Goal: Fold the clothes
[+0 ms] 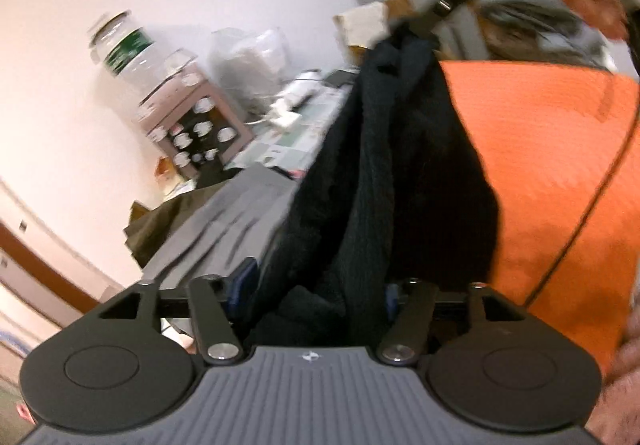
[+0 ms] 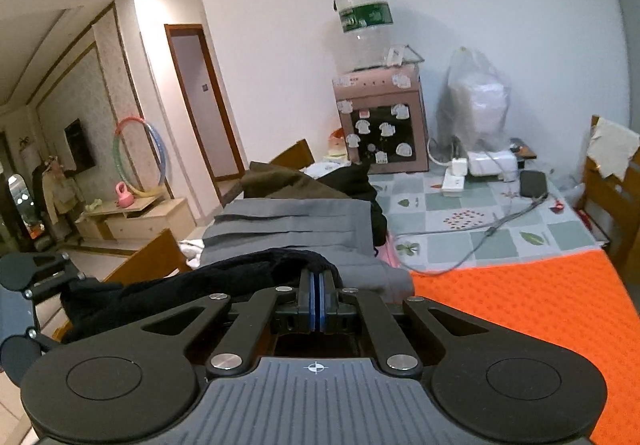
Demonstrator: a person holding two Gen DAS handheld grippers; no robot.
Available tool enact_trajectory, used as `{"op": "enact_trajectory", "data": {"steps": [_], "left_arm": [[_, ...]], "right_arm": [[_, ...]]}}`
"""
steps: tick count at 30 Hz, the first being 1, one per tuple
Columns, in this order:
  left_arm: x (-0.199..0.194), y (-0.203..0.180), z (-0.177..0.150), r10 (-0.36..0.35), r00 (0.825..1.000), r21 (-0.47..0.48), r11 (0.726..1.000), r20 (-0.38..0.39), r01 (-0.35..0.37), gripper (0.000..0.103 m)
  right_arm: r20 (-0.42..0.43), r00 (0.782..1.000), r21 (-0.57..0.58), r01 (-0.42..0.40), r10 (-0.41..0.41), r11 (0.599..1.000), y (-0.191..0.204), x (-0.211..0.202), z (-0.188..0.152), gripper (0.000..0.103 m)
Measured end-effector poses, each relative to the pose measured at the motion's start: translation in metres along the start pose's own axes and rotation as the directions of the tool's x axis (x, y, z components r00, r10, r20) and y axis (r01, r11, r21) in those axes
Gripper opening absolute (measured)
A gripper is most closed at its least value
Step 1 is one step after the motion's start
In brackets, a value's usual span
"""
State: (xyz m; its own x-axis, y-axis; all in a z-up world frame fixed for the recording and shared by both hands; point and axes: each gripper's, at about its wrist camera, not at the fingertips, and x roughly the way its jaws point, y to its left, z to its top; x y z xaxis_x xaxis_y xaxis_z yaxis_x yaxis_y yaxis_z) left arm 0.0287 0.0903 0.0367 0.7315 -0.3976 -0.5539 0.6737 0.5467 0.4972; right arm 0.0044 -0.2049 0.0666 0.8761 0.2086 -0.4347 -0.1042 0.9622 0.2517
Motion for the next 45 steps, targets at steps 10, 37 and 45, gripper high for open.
{"op": "enact_trajectory", "data": {"steps": [10,37,45], "left_arm": [[0.025,0.103,0.003,0.080,0.996,-0.467,0.883,0.044,-0.050,0.089],[0.124,0.084,-0.062,-0.016,0.998,-0.661,0.749,-0.068,-0.033,0.032],[0.173,0.098,-0.068,-0.020,0.995,-0.687,0.724,-0.103,-0.057,0.032]], "right_arm": [[-0.125,0.991,-0.038,0.035,-0.040,0.999,-0.016,0.118,0.020,0.004],[-0.323,0.943,-0.071,-0.109,0.081,0.991,-0.026,0.150,-0.002,0.023],[-0.351,0.936,-0.132,-0.082,0.031,0.988,-0.020,0.208,-0.012,0.023]]}}
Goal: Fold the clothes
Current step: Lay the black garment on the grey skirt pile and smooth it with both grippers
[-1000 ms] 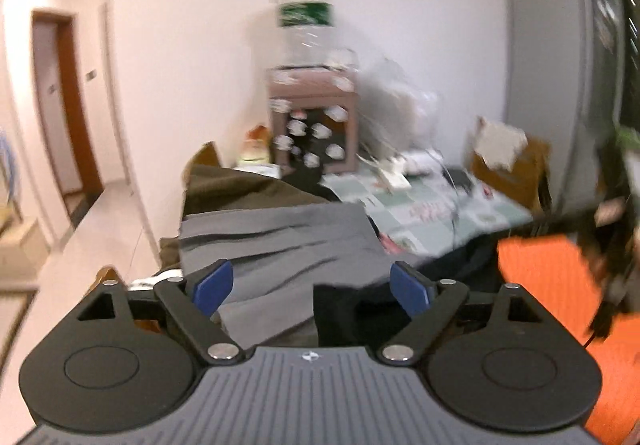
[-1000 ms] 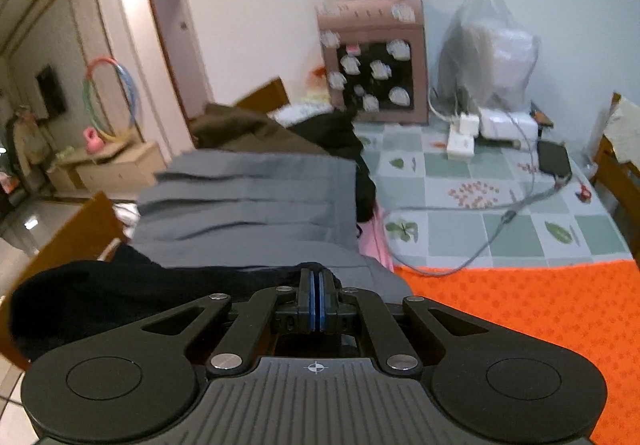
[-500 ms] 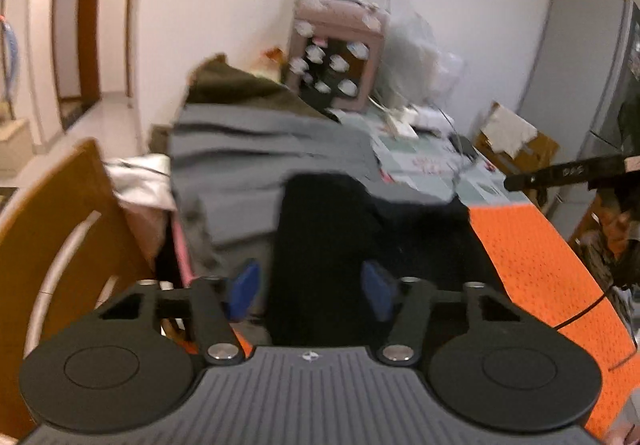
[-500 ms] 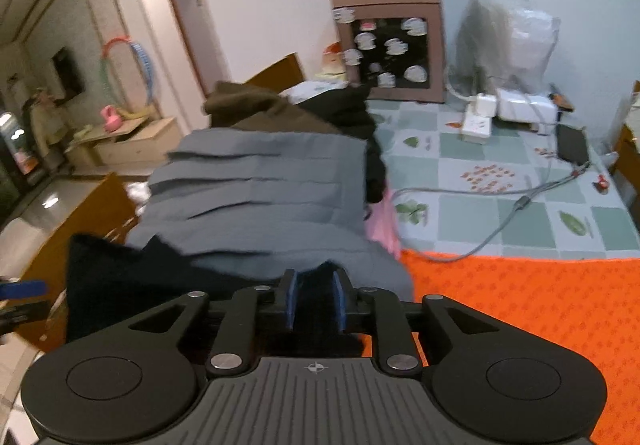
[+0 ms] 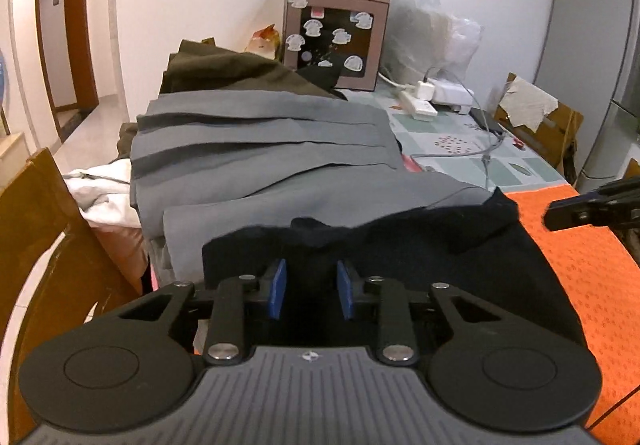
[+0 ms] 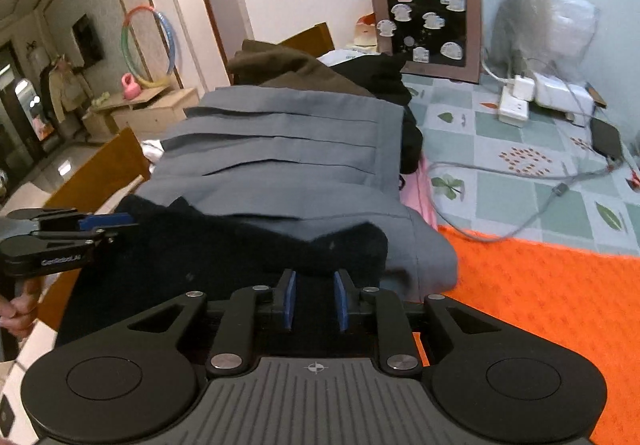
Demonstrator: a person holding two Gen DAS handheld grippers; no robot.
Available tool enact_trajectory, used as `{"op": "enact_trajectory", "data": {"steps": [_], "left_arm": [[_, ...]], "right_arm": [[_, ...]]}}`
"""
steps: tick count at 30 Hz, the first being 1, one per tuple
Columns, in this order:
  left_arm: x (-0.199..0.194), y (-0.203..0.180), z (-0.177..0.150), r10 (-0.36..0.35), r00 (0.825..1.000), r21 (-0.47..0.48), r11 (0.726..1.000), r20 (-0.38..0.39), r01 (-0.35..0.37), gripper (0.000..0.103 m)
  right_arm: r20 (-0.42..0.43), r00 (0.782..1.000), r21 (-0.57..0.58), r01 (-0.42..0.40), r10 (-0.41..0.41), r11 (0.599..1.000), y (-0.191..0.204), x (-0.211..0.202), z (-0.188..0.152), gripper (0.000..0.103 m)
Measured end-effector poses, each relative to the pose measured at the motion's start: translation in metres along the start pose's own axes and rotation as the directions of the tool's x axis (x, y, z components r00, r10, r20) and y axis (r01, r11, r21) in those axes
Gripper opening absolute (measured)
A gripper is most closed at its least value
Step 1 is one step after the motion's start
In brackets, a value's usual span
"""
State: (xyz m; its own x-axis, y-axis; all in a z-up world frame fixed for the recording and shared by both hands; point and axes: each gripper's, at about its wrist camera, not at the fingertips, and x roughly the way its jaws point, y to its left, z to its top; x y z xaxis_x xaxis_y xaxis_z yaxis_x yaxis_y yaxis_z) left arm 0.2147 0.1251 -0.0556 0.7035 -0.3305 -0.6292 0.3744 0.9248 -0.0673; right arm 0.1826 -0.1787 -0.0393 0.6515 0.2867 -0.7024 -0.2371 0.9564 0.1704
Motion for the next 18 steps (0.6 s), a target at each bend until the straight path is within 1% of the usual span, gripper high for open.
{"op": "enact_trajectory", "data": {"steps": [1,3,5,6,8,10,11,12,13,14,16,18], "left_arm": [[0.004,0.001,0.001,-0.001,1.000,-0.008,1.000,-0.002,0.001,0.032],[0.011,0.004,0.002,-0.002,1.000,-0.026,1.000,-0.008,0.002,0.032],[0.014,0.006,0.004,-0.006,1.000,-0.045,0.999,-0.016,0.005,0.032],[0.012,0.006,0.005,-0.014,1.000,-0.052,0.999,-0.012,0.014,0.032],[0.005,0.003,0.010,-0.041,0.999,-0.037,0.998,0.001,0.041,0.035],[-0.002,-0.005,0.016,-0.071,0.997,0.004,0.997,0.011,0.071,0.038],[-0.005,-0.012,0.020,-0.091,0.996,0.033,0.995,0.018,0.091,0.042],[-0.007,-0.018,0.023,-0.117,0.993,0.059,0.992,0.022,0.116,0.043],[-0.008,-0.027,0.027,-0.140,0.990,0.090,0.986,0.026,0.138,0.050],[-0.008,-0.036,0.030,-0.163,0.986,0.122,0.980,0.028,0.159,0.060],[-0.008,-0.054,0.037,-0.209,0.977,0.186,0.962,0.031,0.200,0.066],[0.001,-0.075,0.043,-0.237,0.972,0.252,0.941,0.009,0.227,0.066]], "right_arm": [[-0.018,1.000,-0.023,0.005,-0.005,1.000,0.001,0.010,0.002,0.023],[-0.048,0.998,-0.071,0.039,-0.043,0.997,0.002,0.031,0.003,0.023],[-0.068,0.995,-0.107,0.070,-0.077,0.992,0.003,0.042,0.002,0.020],[-0.075,0.993,-0.119,0.081,-0.090,0.990,0.004,0.046,0.002,0.021],[-0.072,0.994,-0.100,0.074,-0.082,0.992,0.002,0.040,0.001,0.022],[-0.068,0.994,-0.081,0.082,-0.087,0.993,0.000,0.029,-0.002,0.025],[-0.066,0.993,-0.074,0.091,-0.096,0.993,-0.002,0.024,-0.005,0.030],[-0.066,0.993,-0.062,0.097,-0.101,0.993,-0.005,0.019,-0.009,0.036],[-0.067,0.992,-0.047,0.100,-0.103,0.994,-0.007,0.014,-0.013,0.040],[-0.075,0.993,-0.019,0.090,-0.092,0.996,-0.011,0.013,-0.018,0.043],[-0.091,0.994,0.037,0.072,-0.068,0.997,-0.019,0.012,-0.027,0.045],[-0.103,0.994,0.092,0.053,-0.044,0.994,-0.025,0.014,-0.036,0.045]]}}
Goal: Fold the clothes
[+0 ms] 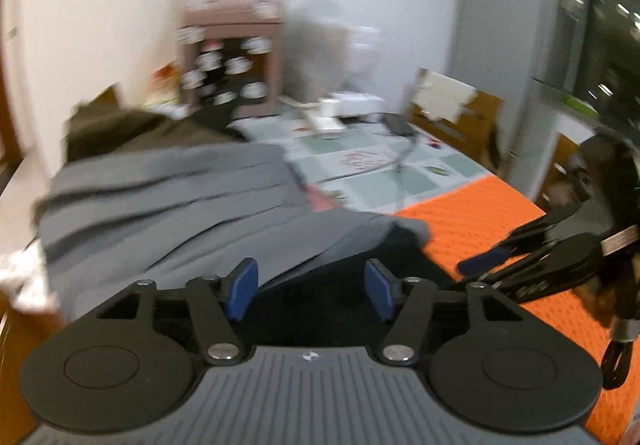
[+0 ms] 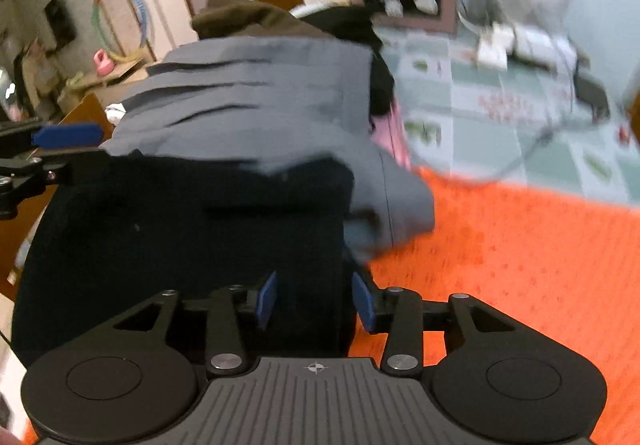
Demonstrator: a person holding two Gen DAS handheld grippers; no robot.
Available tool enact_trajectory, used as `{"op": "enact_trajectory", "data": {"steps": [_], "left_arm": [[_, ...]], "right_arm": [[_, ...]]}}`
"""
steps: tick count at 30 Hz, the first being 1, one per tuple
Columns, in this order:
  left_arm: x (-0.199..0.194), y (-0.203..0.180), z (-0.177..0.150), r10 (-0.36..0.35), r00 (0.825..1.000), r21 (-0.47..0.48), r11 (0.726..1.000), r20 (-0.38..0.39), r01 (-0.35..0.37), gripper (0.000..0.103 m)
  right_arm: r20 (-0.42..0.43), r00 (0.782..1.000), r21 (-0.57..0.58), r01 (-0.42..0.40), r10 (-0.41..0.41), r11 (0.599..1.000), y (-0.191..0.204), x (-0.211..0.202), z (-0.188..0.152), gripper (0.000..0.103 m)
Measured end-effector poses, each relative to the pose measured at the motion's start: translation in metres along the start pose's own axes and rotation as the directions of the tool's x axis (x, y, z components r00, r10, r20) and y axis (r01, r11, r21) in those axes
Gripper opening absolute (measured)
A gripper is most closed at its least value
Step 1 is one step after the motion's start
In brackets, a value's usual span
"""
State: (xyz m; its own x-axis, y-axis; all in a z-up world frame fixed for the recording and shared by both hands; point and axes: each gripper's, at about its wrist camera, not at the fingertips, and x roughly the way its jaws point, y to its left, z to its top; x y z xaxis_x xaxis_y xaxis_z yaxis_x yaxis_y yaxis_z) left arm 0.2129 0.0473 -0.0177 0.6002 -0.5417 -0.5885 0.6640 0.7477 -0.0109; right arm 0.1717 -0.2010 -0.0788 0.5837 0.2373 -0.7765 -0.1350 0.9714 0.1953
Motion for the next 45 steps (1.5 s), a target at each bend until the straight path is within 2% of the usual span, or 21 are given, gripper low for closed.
{"op": "enact_trajectory", "data": {"steps": [5,9,15,27,28,30,32,39,42,44,45], "left_arm": [[0.034,-0.031,0.017,-0.038,0.997,0.117,0.992,-0.061,0.045,0.066],[0.057,-0.049,0.028,-0.046,0.995,0.181,0.982,-0.091,0.062,0.066],[0.080,-0.056,0.043,-0.070,0.987,0.157,0.983,-0.142,0.092,0.066],[0.099,-0.072,0.050,-0.027,0.981,0.266,0.961,-0.194,0.079,0.066],[0.099,-0.074,0.050,-0.023,0.980,0.278,0.957,-0.198,0.078,0.066],[0.103,-0.078,0.049,-0.006,0.978,0.307,0.949,-0.210,0.072,0.066],[0.106,-0.082,0.048,0.011,0.975,0.341,0.938,-0.223,0.067,0.066],[0.111,-0.103,0.040,0.067,0.977,0.499,0.865,-0.205,0.046,0.062],[0.110,-0.109,0.037,0.078,0.981,0.542,0.840,-0.177,0.031,0.055],[0.107,-0.114,0.036,0.072,0.986,0.563,0.826,-0.151,0.026,0.029],[0.106,-0.117,0.035,0.069,0.988,0.573,0.819,-0.139,0.023,0.024]], "right_arm": [[0.006,0.997,0.134,-0.075,0.075,0.988,-0.017,0.010,-0.008,0.044],[0.025,0.993,0.184,-0.114,0.111,0.976,-0.022,0.007,-0.014,0.043],[0.048,0.990,0.212,-0.142,0.135,0.967,-0.026,0.004,-0.020,0.043],[0.089,0.981,0.246,-0.192,0.175,0.950,-0.035,0.008,-0.024,0.043],[0.091,0.979,0.251,-0.198,0.180,0.948,-0.036,0.009,-0.025,0.040],[0.101,0.977,0.257,-0.207,0.186,0.944,-0.037,0.008,-0.026,0.024],[0.115,0.974,0.268,-0.219,0.194,0.938,-0.039,0.004,-0.027,0.018],[0.164,0.969,0.259,-0.223,0.184,0.940,-0.030,-0.013,-0.031,0.011],[0.181,0.967,0.257,-0.223,0.180,0.940,-0.027,-0.022,-0.032,0.009],[0.194,0.965,0.253,-0.222,0.175,0.942,-0.025,-0.026,-0.033,0.009],[0.200,0.964,0.250,-0.221,0.173,0.943,-0.024,-0.029,-0.033,0.009]]}}
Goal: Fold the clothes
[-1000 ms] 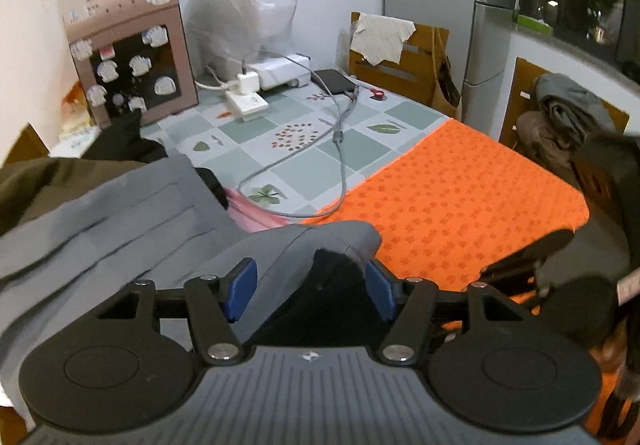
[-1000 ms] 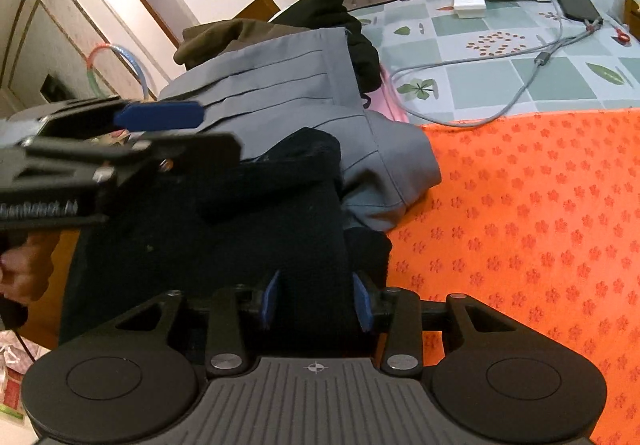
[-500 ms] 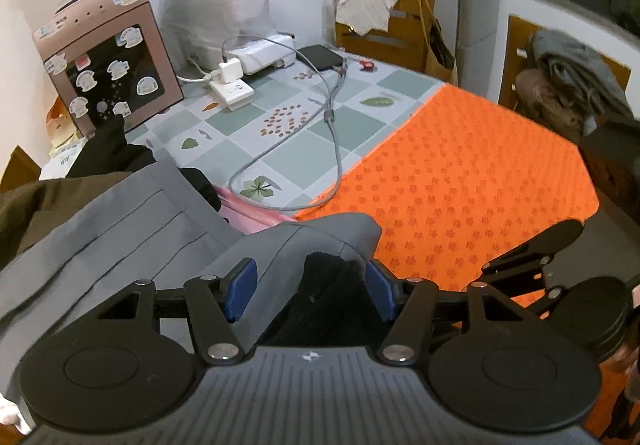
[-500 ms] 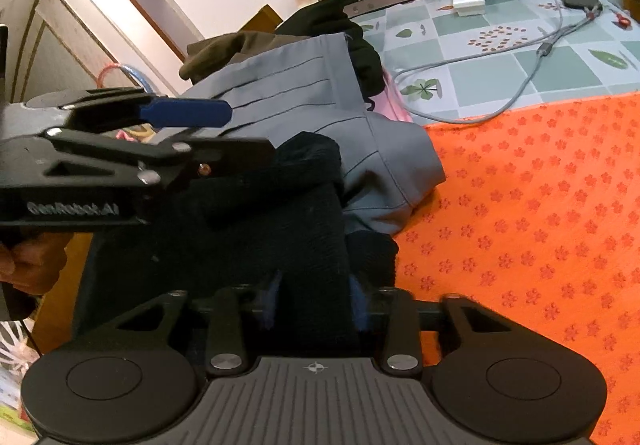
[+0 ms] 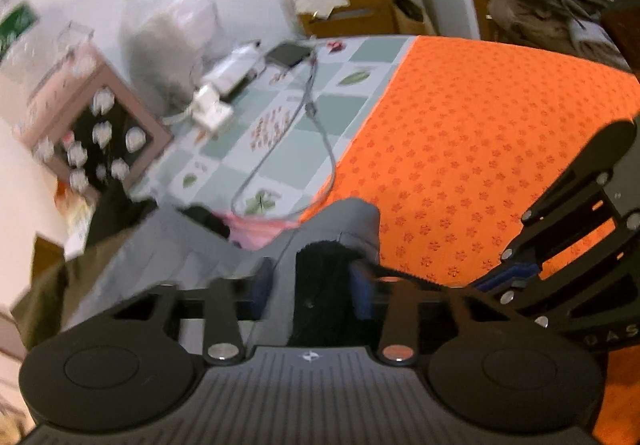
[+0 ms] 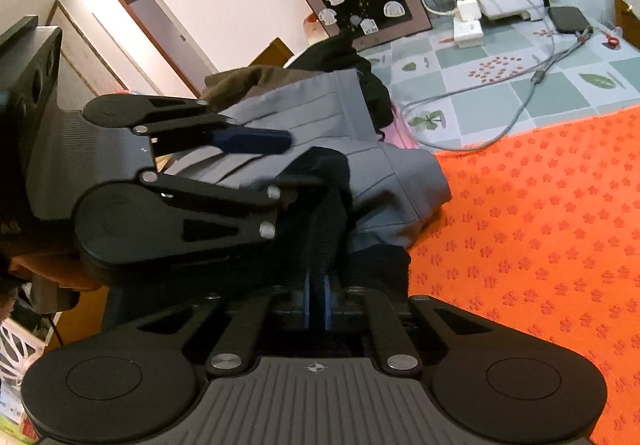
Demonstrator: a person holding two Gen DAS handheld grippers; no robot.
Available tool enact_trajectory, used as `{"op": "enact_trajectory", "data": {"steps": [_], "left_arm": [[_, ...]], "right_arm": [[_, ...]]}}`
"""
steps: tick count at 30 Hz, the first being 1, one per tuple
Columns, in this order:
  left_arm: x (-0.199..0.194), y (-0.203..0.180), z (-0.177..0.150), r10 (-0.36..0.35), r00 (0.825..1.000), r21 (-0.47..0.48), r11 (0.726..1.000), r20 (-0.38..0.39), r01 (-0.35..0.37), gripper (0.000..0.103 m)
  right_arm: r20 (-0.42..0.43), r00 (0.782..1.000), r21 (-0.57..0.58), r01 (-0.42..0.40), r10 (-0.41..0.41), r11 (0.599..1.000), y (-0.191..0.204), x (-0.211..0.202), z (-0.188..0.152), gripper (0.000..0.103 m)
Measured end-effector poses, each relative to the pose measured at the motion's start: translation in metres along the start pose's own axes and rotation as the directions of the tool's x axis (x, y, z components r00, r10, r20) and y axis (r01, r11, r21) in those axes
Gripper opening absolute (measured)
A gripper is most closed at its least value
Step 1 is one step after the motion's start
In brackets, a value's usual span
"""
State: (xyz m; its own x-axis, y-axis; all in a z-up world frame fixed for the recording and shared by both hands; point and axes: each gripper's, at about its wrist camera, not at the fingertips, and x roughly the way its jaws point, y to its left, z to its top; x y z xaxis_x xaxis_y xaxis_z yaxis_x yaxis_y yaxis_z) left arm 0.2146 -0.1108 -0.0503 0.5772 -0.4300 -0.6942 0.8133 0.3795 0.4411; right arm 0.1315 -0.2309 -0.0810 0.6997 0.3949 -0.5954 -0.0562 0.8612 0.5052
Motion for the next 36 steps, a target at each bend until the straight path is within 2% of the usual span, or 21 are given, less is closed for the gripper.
{"op": "enact_trajectory", "data": {"steps": [1,2,3,5,8,9,11,12,14,16,19,22,25,28,31,36], "left_arm": [[-0.002,-0.002,0.001,0.005,1.000,0.012,1.000,0.013,-0.005,0.013],[-0.003,0.000,0.002,0.017,1.000,-0.016,1.000,0.022,-0.017,0.010],[-0.003,0.003,0.003,0.031,0.999,-0.050,0.998,0.031,-0.030,0.008],[0.000,0.022,0.005,-0.003,1.000,-0.177,0.984,0.017,0.006,0.007],[0.006,0.047,0.005,-0.073,0.997,-0.338,0.938,0.003,0.070,0.006],[0.008,0.055,0.002,-0.105,0.995,-0.411,0.907,0.004,0.097,0.006],[0.012,0.072,-0.004,-0.168,0.986,-0.552,0.821,0.015,0.148,0.005],[0.016,0.081,-0.009,-0.198,0.980,-0.628,0.760,0.025,0.170,0.005],[0.023,0.098,-0.021,-0.255,0.966,-0.762,0.614,0.053,0.204,0.005],[0.024,0.106,-0.029,-0.280,0.957,-0.816,0.533,0.078,0.223,0.005],[0.007,0.113,-0.029,-0.247,0.960,-0.813,0.526,0.134,0.249,0.007],[-0.017,0.122,-0.029,-0.203,0.960,-0.808,0.522,0.194,0.274,0.023],[-0.049,0.131,-0.039,-0.162,0.962,-0.802,0.531,0.220,0.272,0.029],[-0.081,0.129,-0.057,-0.117,0.974,-0.787,0.573,0.195,0.227,0.035],[-0.116,0.119,-0.086,-0.043,0.989,-0.768,0.626,0.140,0.136,0.041],[-0.153,0.096,-0.141,0.040,0.999,-0.763,0.647,0.029,-0.004,0.041]], "right_arm": [[0.006,1.000,-0.008,0.003,-0.003,1.000,0.002,-0.002,0.000,0.009],[0.008,1.000,-0.014,0.006,-0.006,1.000,0.003,-0.003,-0.001,0.009],[0.011,1.000,-0.020,0.010,-0.010,1.000,0.004,-0.004,-0.001,0.009],[0.016,1.000,-0.031,0.016,-0.016,0.999,0.007,-0.006,-0.002,0.008],[0.018,1.000,-0.029,0.022,-0.022,0.999,0.007,-0.005,-0.003,0.008],[0.017,1.000,-0.030,0.025,-0.025,0.999,0.007,-0.005,-0.003,0.008],[0.015,0.999,-0.037,0.032,-0.031,0.999,0.008,-0.004,-0.004,0.008],[0.014,0.999,-0.037,0.032,-0.032,0.999,0.008,-0.004,-0.004,0.008],[0.015,0.999,-0.034,0.033,-0.032,0.999,0.008,-0.005,-0.005,0.008],[0.014,0.999,-0.028,0.038,-0.038,0.999,0.008,-0.005,-0.005,0.008],[0.008,0.999,-0.018,0.051,-0.051,0.999,0.005,-0.005,-0.007,0.009],[-0.015,0.997,0.000,0.080,-0.080,0.997,0.000,-0.004,-0.012,0.009],[-0.012,0.996,0.034,0.093,-0.093,0.995,0.000,-0.010,-0.014,0.008],[-0.007,0.993,0.055,0.115,-0.115,0.992,-0.001,-0.019,-0.016,0.008],[-0.026,0.989,0.069,0.147,-0.145,0.987,-0.007,-0.018,-0.020,0.008],[-0.089,0.976,0.022,0.202,-0.199,0.979,-0.017,0.011,-0.031,0.009]]}}
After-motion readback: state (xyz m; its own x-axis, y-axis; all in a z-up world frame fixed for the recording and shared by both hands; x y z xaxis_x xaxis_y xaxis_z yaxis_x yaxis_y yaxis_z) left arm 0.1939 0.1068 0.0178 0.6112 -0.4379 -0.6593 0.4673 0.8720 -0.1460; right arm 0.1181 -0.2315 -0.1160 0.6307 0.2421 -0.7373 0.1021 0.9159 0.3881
